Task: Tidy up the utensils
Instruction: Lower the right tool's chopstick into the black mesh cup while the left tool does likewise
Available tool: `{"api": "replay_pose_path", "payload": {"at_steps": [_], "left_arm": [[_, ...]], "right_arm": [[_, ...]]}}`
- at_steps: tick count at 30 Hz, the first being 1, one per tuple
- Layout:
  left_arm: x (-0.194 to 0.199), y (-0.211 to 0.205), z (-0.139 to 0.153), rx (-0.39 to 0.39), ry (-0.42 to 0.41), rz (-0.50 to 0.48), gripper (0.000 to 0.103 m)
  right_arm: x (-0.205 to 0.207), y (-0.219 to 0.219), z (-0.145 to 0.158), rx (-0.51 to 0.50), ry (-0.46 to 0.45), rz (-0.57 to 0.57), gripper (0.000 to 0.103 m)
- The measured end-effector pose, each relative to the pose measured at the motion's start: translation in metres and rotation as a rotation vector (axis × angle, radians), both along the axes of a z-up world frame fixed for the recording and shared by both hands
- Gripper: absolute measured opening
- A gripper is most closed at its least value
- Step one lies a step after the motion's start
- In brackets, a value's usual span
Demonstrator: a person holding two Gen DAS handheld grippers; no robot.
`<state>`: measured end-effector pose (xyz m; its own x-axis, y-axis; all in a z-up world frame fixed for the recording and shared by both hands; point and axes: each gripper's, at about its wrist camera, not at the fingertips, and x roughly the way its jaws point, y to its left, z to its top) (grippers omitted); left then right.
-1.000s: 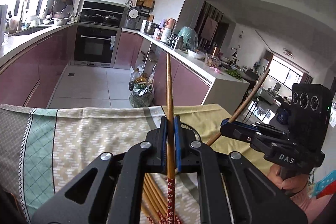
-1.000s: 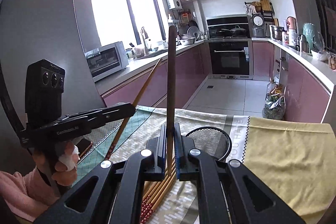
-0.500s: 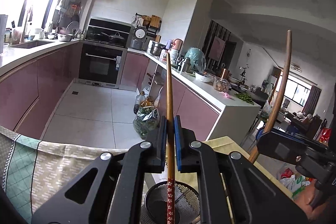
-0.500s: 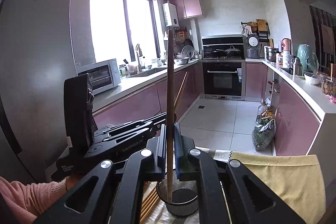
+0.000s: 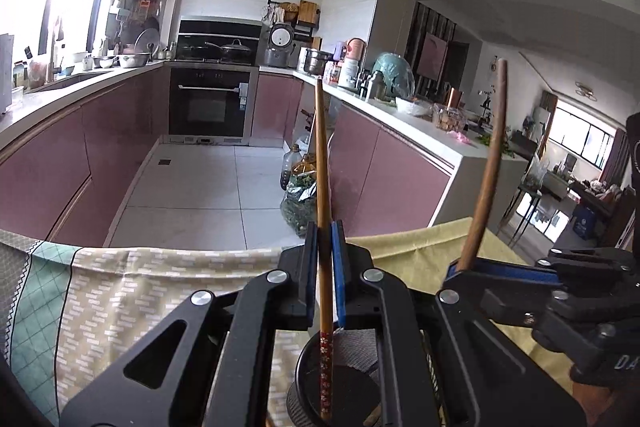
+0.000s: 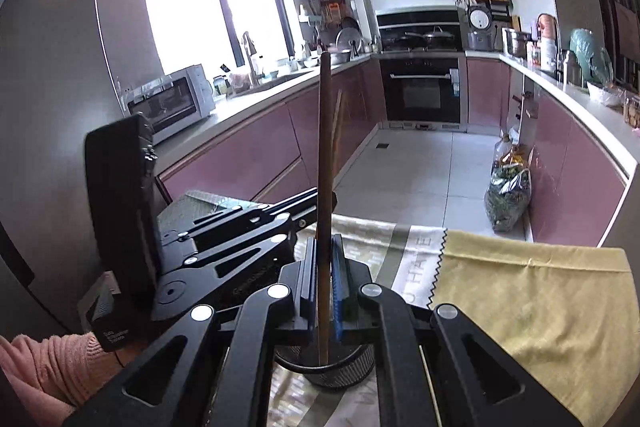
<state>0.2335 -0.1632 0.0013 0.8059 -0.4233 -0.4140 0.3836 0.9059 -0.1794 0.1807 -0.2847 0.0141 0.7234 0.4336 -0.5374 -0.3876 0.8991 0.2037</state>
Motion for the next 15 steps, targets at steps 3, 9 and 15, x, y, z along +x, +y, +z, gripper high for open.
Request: {"api": "replay_pose_path", "payload": {"at_steps": [3, 9, 15], "left_arm": [[-0.002, 0.001, -0.006, 0.027, 0.026, -0.026, 0.008], [-0.009, 0.02, -0.004, 0.056, 0.074, -0.017, 0.027], [-0.037, 0.043, 0.007, 0.096, 0.08, -0.038, 0.036]], "right_arm": [[0.007, 0.005, -0.015, -0.006, 0.068, -0.005, 0.008], [0.01, -0.002, -0.021, 0.008, 0.068, -0.083, 0.029], [-0.006, -0.003, -0.014, 0.013, 0.017, -0.081, 0.046]]}}
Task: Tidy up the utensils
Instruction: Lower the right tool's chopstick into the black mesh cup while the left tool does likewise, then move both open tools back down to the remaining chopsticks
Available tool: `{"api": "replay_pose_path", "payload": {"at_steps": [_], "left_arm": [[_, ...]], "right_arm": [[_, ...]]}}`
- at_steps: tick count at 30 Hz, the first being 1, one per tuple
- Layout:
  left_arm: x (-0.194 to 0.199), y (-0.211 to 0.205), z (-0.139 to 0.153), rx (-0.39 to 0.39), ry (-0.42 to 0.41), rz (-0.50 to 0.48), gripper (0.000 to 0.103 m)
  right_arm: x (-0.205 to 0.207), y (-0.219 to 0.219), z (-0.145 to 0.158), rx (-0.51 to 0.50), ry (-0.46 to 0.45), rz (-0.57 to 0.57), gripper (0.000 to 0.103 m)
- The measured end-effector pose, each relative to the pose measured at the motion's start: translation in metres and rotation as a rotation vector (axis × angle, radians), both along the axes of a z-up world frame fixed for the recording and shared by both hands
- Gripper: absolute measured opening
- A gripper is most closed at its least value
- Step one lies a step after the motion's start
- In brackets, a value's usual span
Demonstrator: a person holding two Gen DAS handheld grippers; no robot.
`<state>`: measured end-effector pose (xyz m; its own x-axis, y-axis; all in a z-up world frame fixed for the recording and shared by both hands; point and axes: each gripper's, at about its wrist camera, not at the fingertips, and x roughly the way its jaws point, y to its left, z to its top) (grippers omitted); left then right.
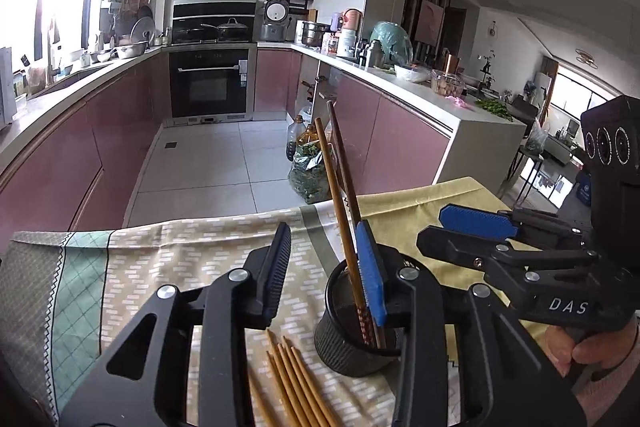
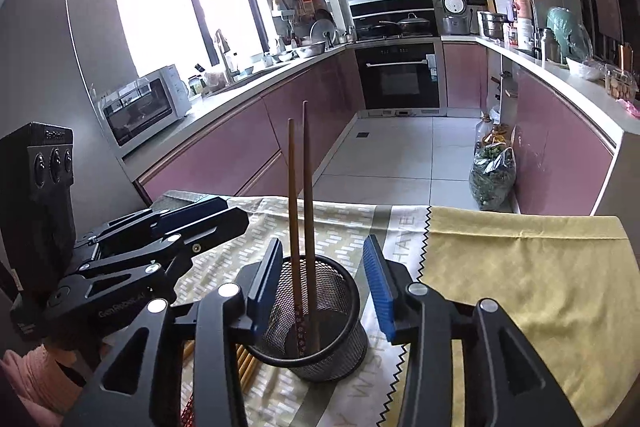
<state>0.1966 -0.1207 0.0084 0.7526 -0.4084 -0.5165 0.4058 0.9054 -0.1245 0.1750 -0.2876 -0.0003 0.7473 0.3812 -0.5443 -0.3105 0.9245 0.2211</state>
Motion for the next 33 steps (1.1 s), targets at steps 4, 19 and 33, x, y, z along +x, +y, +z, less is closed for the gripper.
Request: {"api": "replay_pose_path", "payload": {"at_steps": [4, 19, 33], "left_arm": [[-0.024, 0.024, -0.002, 0.006, 0.025, -0.008, 0.043], [-0.066, 0.121, -0.089, 0.114, 0.259, 0.105, 0.042], [-0.076, 0.114, -0.117, 0.177, 0.337, 0.081, 0.037]], "right_arm": [[-0.026, 0.005, 0.004, 0.013, -0.045, 0.027, 0.064], [-0.058, 0.069, -0.063, -0.05, 0.175, 0.18, 0.064], [-0.056, 0.081, -0.103, -0.109, 0.287, 0.108, 0.049]]}}
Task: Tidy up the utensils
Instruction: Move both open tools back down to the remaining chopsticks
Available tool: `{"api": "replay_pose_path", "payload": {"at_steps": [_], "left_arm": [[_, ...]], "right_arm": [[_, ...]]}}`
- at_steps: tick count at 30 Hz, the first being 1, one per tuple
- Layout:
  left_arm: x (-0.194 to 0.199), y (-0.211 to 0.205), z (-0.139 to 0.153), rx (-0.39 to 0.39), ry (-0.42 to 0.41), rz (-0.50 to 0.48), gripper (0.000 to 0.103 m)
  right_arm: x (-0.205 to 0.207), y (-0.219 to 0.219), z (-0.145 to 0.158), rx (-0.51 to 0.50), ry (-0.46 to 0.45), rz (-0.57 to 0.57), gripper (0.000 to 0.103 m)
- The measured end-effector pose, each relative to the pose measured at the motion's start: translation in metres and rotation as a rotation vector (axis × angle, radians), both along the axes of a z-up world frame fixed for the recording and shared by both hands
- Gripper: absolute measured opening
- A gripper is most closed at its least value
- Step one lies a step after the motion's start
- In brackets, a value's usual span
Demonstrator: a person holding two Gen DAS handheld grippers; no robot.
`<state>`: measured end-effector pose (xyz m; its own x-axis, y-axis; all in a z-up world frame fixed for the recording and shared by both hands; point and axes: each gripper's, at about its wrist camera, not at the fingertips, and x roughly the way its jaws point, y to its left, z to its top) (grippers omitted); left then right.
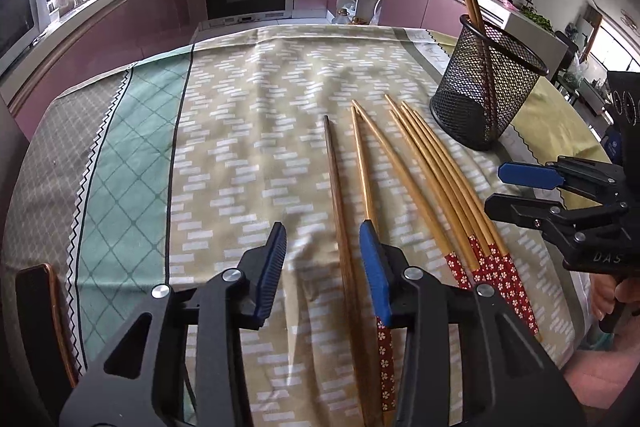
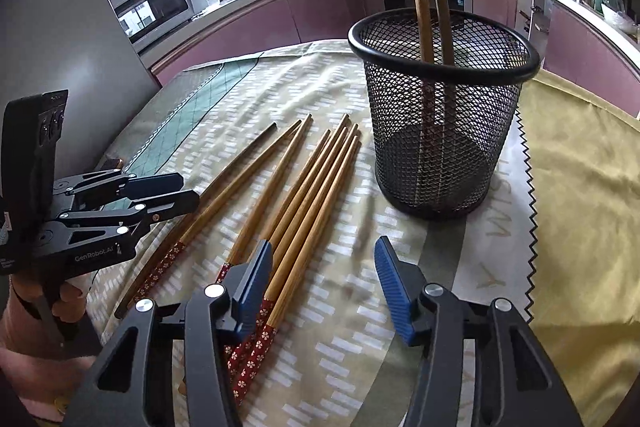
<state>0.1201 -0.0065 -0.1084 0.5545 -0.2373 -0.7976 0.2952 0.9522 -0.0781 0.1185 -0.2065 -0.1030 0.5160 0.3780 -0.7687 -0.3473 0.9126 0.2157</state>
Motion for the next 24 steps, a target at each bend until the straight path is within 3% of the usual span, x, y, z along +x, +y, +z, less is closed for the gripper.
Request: {"api": "replay_pose_path", "payload": {"at_steps": [8, 21, 24], "left_arm": [[-0.004, -0.005, -0.004, 0.015, 0.015, -0.021, 0.035], [-0.001, -0.012, -0.003, -0.008, 0.021, -0.028, 0.033], [0.008, -0.012, -0.003, 0.005, 0.025, -0.027, 0.027]], "right_arm": [[0.0, 0.001, -0.004, -0.027, 0.012, -0.003, 0.034], [0.007, 0.009, -0.003, -0.092, 0.015, 0.002, 0.03], [0.012, 0.012, -0.004, -0.102, 0.012, -0.003, 0.027]]}}
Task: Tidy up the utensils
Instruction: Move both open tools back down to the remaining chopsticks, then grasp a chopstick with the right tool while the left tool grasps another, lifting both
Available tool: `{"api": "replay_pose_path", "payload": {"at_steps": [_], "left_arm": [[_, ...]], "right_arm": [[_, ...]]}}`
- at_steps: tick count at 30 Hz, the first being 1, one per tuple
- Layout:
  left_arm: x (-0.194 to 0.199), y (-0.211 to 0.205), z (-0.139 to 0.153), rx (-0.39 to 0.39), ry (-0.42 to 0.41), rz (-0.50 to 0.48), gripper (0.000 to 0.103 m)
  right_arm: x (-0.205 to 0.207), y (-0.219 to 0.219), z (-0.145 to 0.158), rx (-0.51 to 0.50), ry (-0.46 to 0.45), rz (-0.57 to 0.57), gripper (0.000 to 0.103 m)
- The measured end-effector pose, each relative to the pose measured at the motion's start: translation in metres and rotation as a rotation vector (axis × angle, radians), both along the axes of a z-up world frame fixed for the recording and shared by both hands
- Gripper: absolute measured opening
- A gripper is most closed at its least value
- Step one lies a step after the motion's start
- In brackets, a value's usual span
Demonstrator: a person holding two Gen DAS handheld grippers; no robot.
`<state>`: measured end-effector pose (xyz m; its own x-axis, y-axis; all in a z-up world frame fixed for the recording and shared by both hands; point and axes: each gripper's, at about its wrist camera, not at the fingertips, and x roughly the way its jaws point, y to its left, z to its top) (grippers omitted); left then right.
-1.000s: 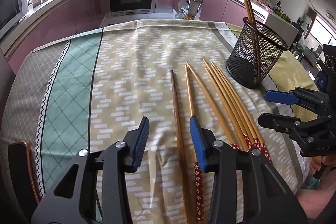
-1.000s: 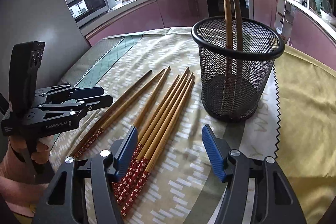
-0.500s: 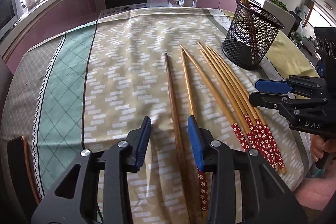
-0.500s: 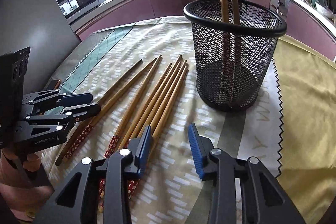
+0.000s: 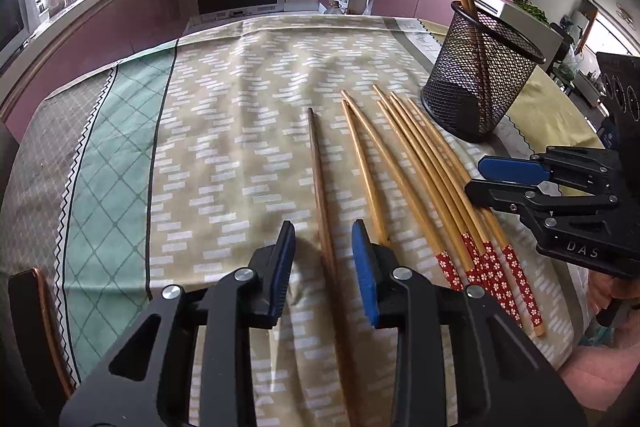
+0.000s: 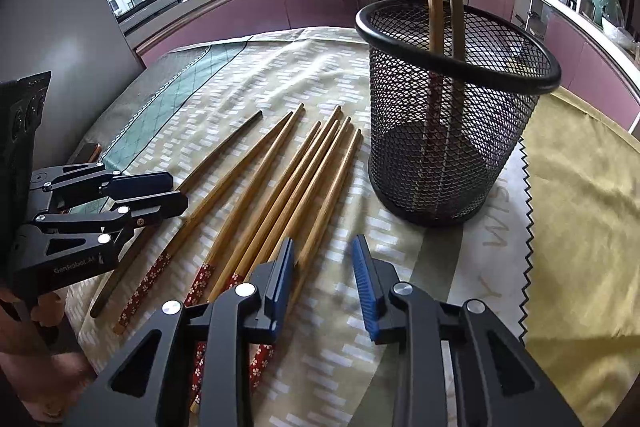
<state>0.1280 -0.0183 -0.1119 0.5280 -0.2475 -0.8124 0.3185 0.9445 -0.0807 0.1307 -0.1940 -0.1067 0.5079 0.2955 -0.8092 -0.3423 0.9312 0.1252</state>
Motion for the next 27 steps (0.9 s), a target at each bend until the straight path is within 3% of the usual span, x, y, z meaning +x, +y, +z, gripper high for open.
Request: {"api": "replay_pose_path", "payload": {"at_steps": [9, 11, 19, 27], "left_arm": [[0.018, -0.01, -0.002, 0.032, -0.001, -0.015, 0.014], [0.019, -0.01, -0.002, 0.03, -0.001, -0.009, 0.009], [0.019, -0.012, -0.001, 0.008, -0.005, 0.018, 0.007], [0.006, -0.005, 0.021, -0.057, -0.045, 0.01, 0.007]], "right_arm": [[0.011, 0.004, -0.001, -0.007, -0.009, -0.022, 0.021], [0.012, 0.002, -0.001, 0.001, -0.008, -0.03, 0.015], [0.012, -0.006, -0.002, 0.075, 0.008, -0.055, 0.006], [0.0, -0.014, 0.014, 0.135, -0.034, -0.04, 0.006]]}}
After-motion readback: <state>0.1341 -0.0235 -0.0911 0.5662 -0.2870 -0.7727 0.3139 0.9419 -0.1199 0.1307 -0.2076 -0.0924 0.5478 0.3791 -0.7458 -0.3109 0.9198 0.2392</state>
